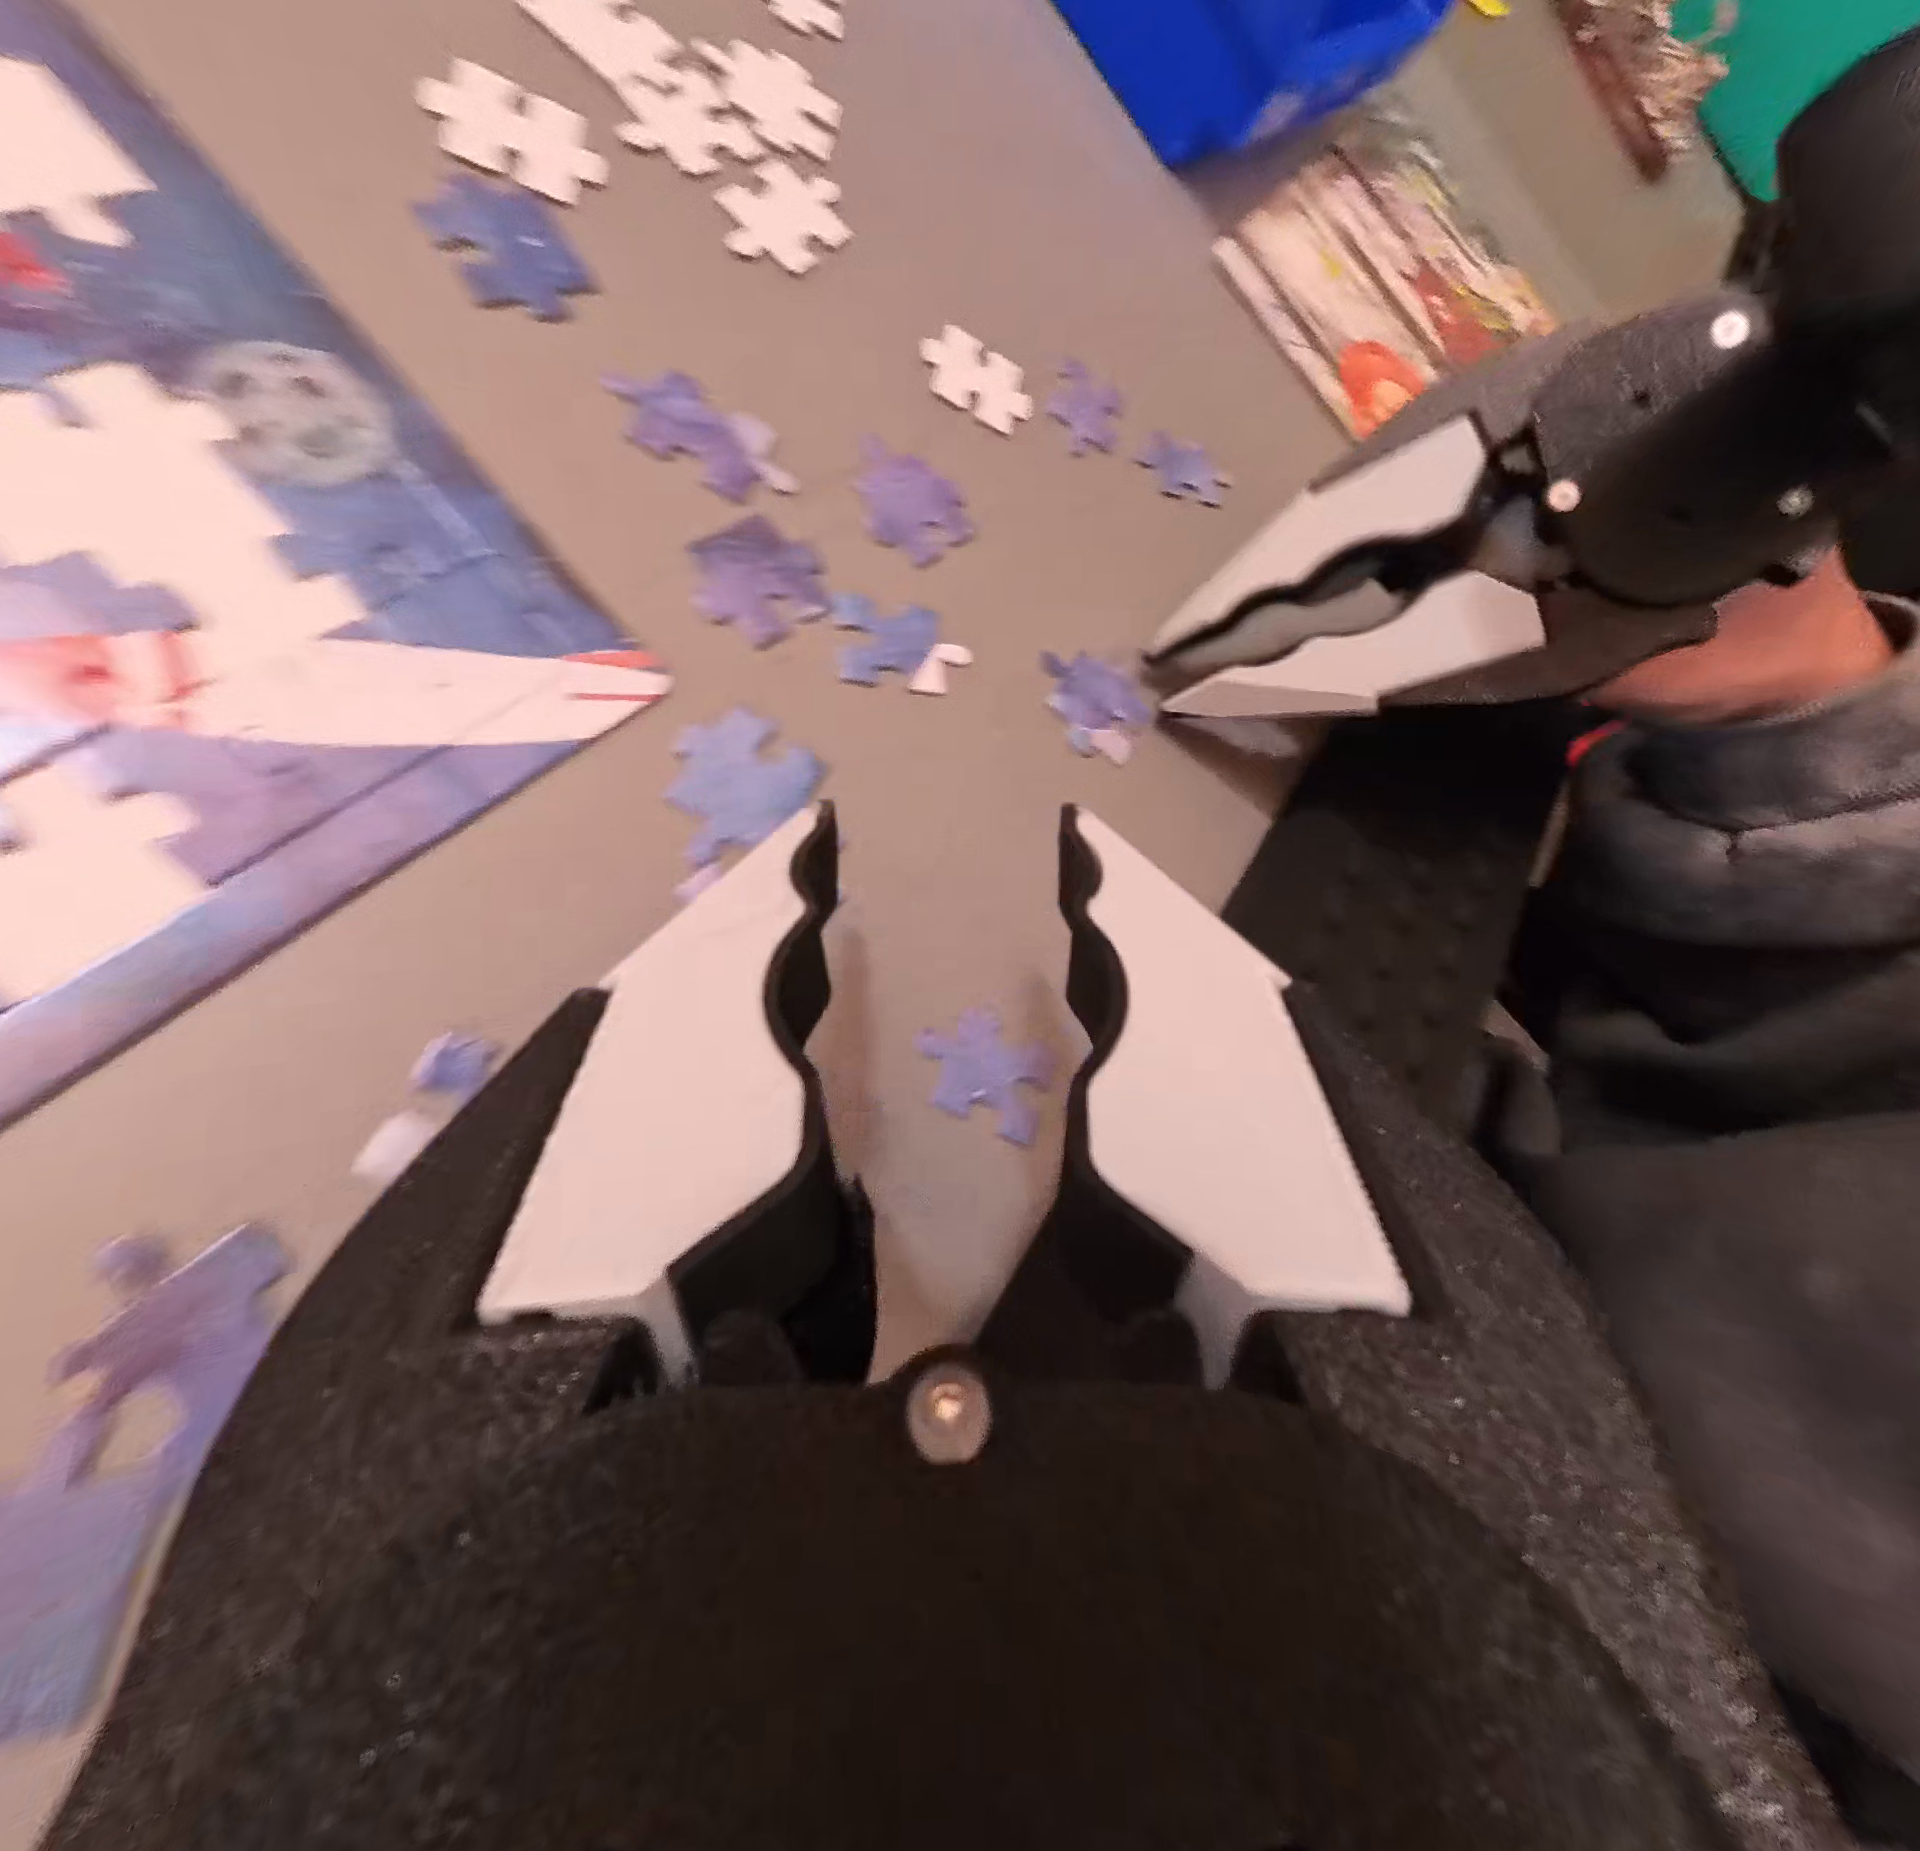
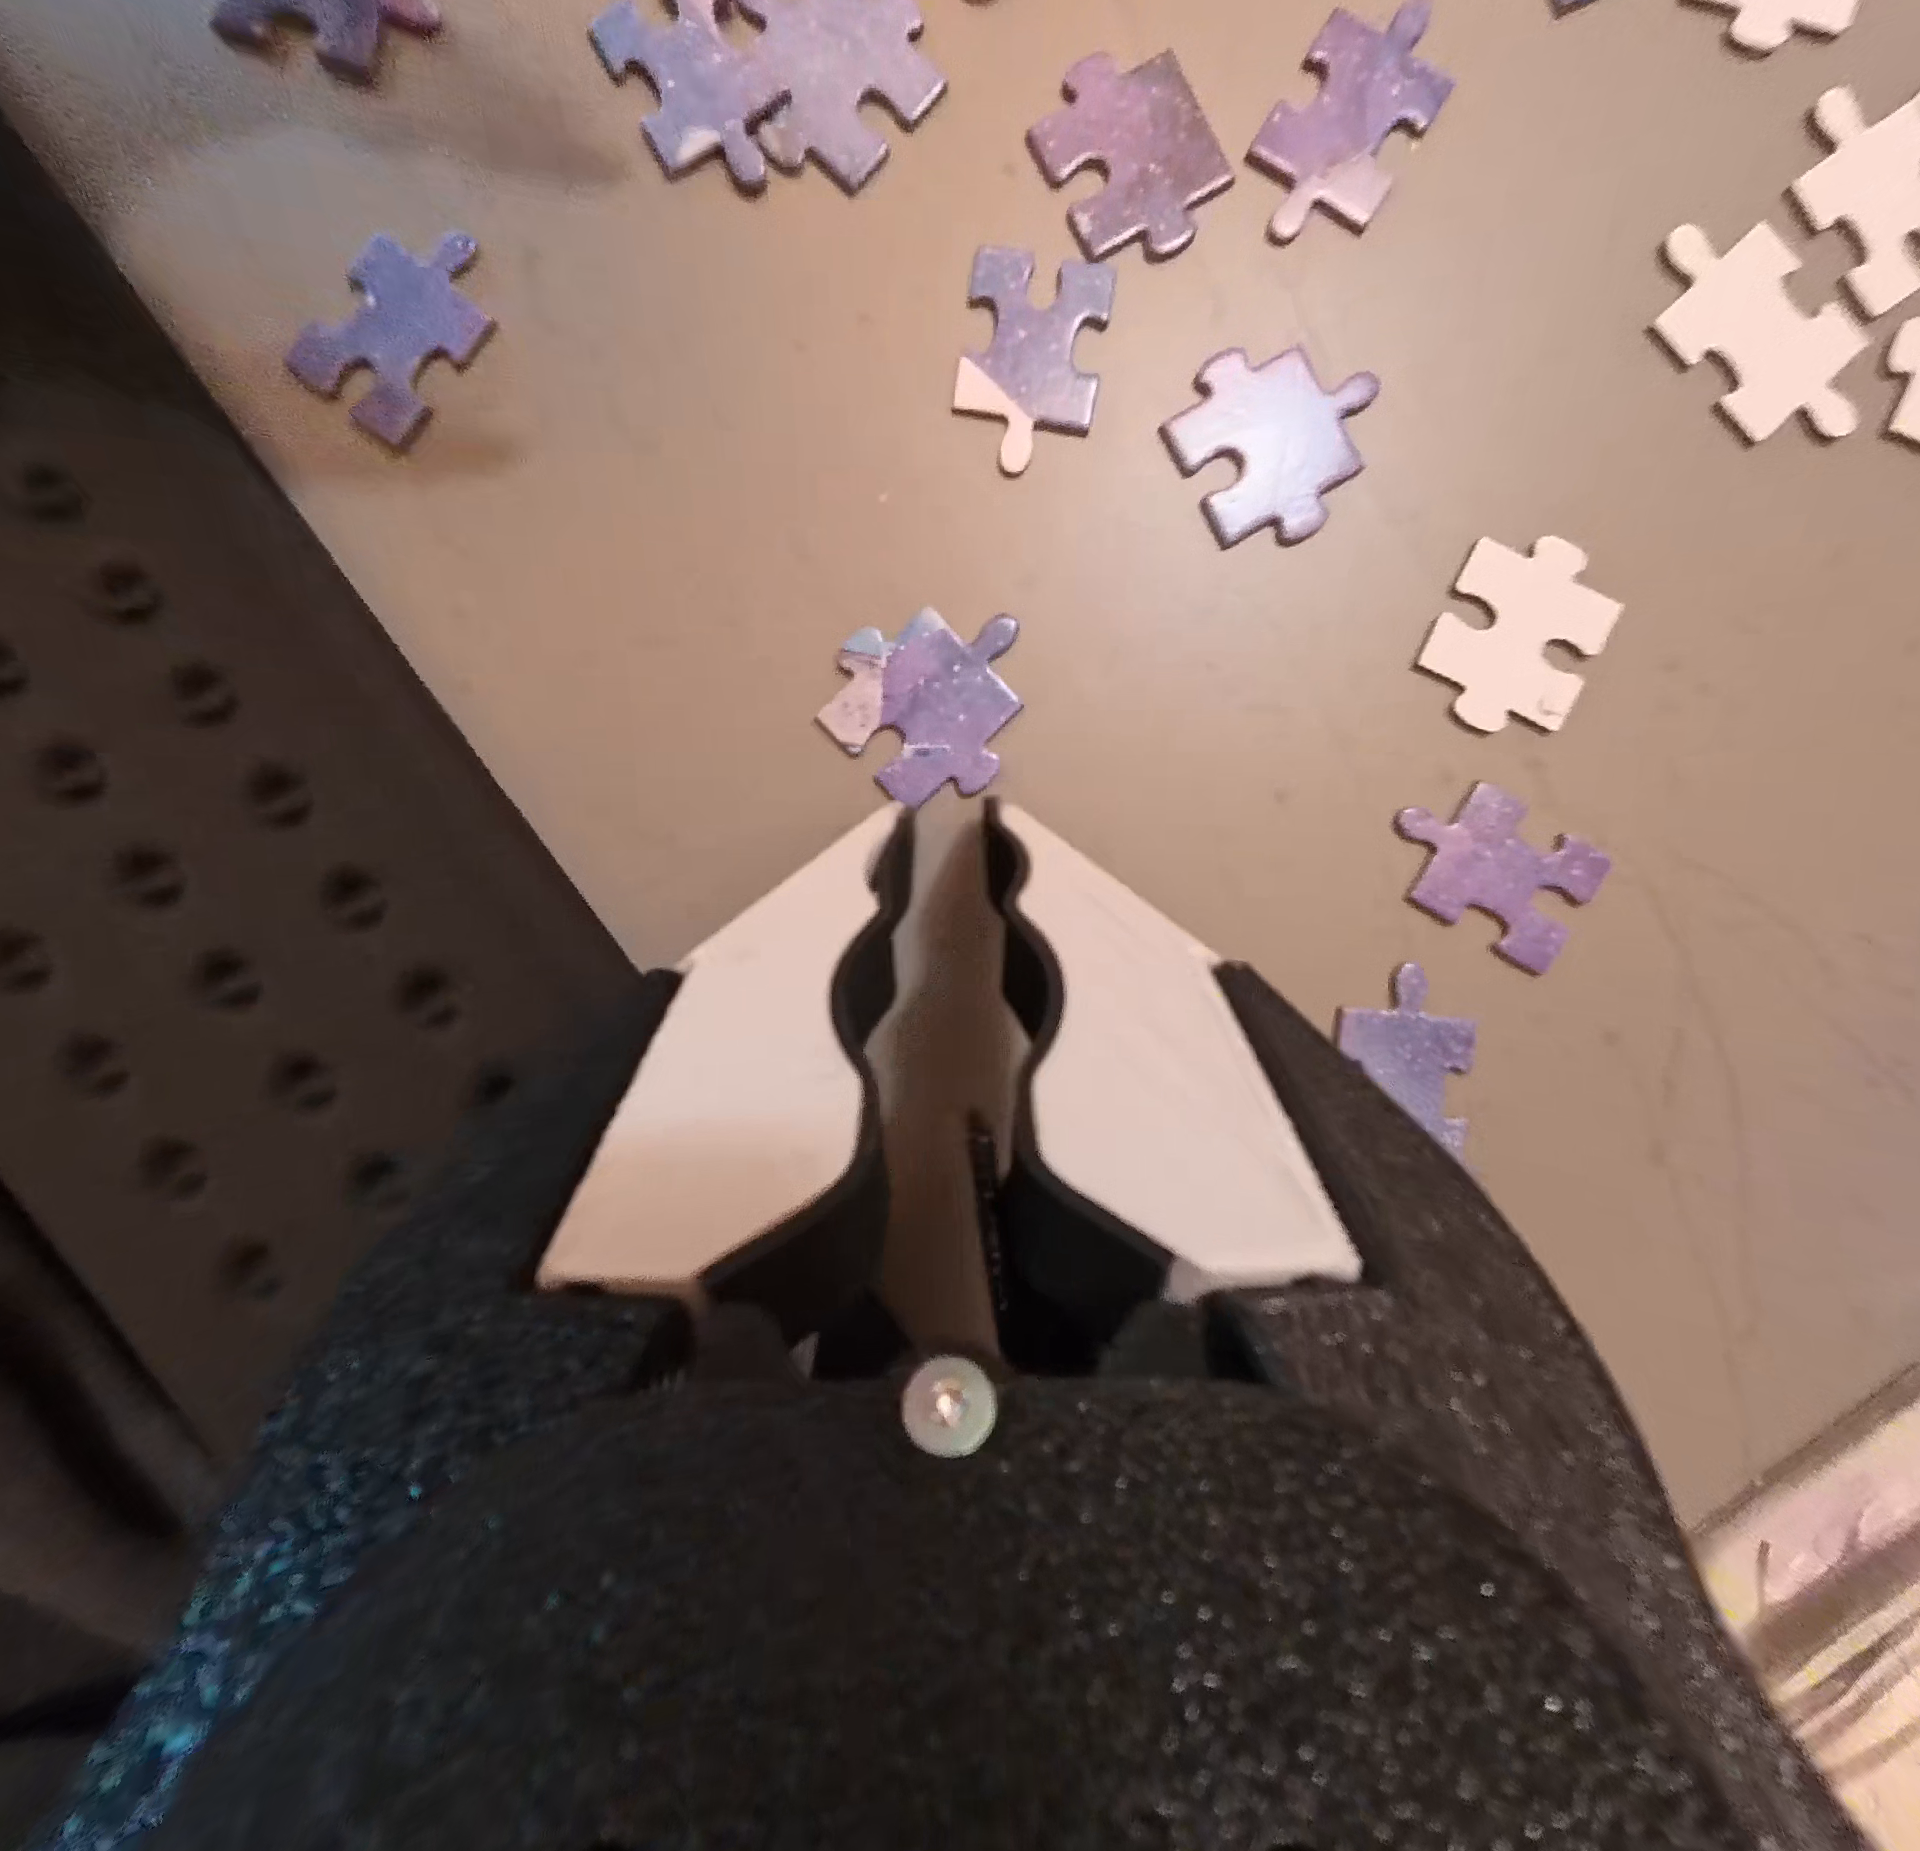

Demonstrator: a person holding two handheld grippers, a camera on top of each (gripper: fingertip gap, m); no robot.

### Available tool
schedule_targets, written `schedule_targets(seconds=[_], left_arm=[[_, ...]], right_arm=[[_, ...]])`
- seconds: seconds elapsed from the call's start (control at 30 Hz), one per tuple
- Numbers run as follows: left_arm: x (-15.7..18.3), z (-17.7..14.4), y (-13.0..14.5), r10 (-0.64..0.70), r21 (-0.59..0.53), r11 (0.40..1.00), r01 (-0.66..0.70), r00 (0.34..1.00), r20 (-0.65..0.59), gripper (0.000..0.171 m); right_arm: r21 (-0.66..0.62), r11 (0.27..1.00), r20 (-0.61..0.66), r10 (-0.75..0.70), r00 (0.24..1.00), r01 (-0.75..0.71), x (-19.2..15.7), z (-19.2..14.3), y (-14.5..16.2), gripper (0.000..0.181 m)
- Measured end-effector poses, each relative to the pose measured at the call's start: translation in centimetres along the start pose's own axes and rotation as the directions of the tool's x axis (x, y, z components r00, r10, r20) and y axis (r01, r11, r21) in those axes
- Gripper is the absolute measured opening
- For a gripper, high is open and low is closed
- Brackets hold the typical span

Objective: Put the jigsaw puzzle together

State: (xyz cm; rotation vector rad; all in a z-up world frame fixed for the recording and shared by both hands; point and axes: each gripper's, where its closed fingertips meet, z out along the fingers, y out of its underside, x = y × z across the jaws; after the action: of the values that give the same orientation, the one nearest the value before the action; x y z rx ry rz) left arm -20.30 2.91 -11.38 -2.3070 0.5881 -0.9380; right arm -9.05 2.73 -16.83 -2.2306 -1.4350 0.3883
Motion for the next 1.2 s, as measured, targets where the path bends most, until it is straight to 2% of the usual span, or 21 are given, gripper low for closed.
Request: schedule_targets(seconds=[0.07,0.17,0.3,0.47,0.57,0.77,0.87,0.97,1.03,1.2], left_arm=[[1.4,2.1,1.0,0.058,-0.057,0.997,-0.06,0.998,-0.034,0.031],[2.7,5.0,2.2,0.163,-0.126,0.978,-0.167,0.986,-0.037,0.02],[3.7,6.8,2.4,0.264,-0.159,0.951,-0.266,0.964,-0.036,0.008],[3.0,8.2,3.0,0.294,-0.199,0.937,-0.287,0.956,0.006,0.005],[2.5,8.5,2.8,0.304,-0.19,0.937,-0.294,0.952,0.026,0.0],[2.6,8.7,2.6,0.282,-0.176,0.944,-0.278,0.959,0.0,0.0],[2.7,8.5,2.6,0.278,-0.169,0.946,-0.276,0.96,-0.013,0.006],[2.7,7.9,2.6,0.335,-0.153,0.93,-0.334,0.942,-0.019,0.031],[3.0,7.7,2.8,0.395,-0.156,0.906,-0.394,0.918,-0.024,0.04],[3.9,7.8,3.6,0.472,-0.165,0.866,-0.472,0.881,-0.043,0.043]], right_arm=[[0.038,0.999,0.011,-0.011,1.0,0.011,-0.1,-0.5,-0.6,0.022],[0.026,0.992,0.027,-0.126,0.992,0.125,0.0,-0.1,-0.4,0.028],[0.037,0.966,0.163,-0.257,0.953,0.255,-0.1,0.3,-0.2,0.027],[0.029,0.918,0.24,-0.391,0.889,0.396,0.6,0.6,-0.4,0.022],[0.02,0.91,0.306,-0.4,0.864,0.415,0.4,1.0,-0.7,0.016],[-0.008,0.906,0.315,-0.399,0.861,0.423,0.5,1.3,-1.1,0.007],[-0.005,0.911,0.312,-0.39,0.866,0.412,0.4,1.2,-1.1,0.002],[0.032,0.919,0.325,-0.381,0.866,0.392,-0.3,1.0,-1.5,0.0],[0.022,0.924,0.319,-0.369,0.873,0.382,-0.3,1.0,-1.3,0.0],[0.033,0.949,0.288,-0.309,0.906,0.313,-0.2,0.4,-1.2,0.0]])
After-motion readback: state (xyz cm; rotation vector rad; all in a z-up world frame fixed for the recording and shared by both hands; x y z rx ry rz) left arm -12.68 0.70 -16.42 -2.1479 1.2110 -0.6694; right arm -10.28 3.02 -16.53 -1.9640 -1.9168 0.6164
